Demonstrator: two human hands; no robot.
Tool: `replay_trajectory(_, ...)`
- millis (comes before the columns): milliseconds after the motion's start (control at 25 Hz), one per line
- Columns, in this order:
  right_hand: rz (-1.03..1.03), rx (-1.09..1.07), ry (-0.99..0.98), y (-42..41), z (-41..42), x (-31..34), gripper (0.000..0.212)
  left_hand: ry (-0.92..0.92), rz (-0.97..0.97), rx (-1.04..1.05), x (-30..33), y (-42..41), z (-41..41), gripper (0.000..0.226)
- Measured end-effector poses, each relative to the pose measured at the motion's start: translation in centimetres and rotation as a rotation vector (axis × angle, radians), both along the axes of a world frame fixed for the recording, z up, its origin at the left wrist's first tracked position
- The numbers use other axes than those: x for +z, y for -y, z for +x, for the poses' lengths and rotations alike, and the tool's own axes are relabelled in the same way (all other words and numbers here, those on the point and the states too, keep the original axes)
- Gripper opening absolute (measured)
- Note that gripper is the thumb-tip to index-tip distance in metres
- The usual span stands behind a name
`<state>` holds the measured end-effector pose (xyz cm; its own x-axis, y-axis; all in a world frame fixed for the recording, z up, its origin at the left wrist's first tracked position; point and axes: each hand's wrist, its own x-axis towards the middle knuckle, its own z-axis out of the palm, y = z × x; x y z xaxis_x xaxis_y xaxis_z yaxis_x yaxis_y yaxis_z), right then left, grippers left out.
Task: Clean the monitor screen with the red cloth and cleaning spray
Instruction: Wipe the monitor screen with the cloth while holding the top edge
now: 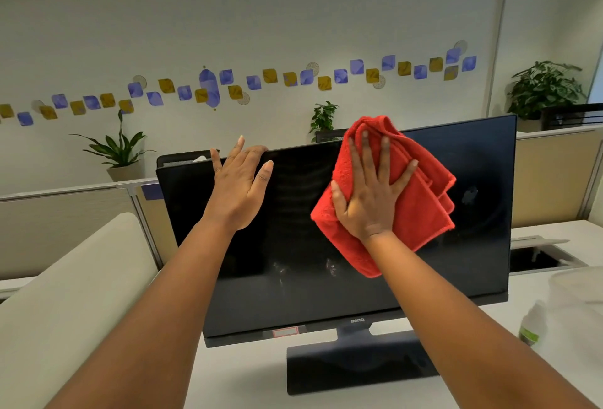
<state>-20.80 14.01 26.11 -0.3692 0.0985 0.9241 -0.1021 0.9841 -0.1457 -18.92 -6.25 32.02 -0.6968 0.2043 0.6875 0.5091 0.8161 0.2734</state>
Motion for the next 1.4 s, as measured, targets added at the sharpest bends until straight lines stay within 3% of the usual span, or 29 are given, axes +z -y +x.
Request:
replay_trajectory(360,0.431,0.031,0.071,-1.0,1.1,-7.3,0.068,0.06,-0.077,-0.009,0.7,0.0,0.1,0.064)
replay_trajectory(600,0.253,0.033,0.061,-4.5,2.1,-6.6,0.067,0.007,-0.149,0.12,0.9,-1.8,0.6,0.068)
replay_trajectory(800,0.124,0.038,-0.014,-3.7,0.7,-2.2,0.065,-0.019,-0.385,-0.04,1.1,-8.7,-0.4,0.061)
replay_trajectory(1160,-0.065,-0.048,-0.054,-9.2,0.2,-0.3,0.065,-0.079,-0.227,-0.086,0.4,-10.4,-0.8,0.064)
replay_trajectory(1400,-0.129,0.011,-0.097,-9.9,0.6,-0.9,0.069,-0.106,-0.2,-0.094,0.3,-10.3,-0.4,0.066)
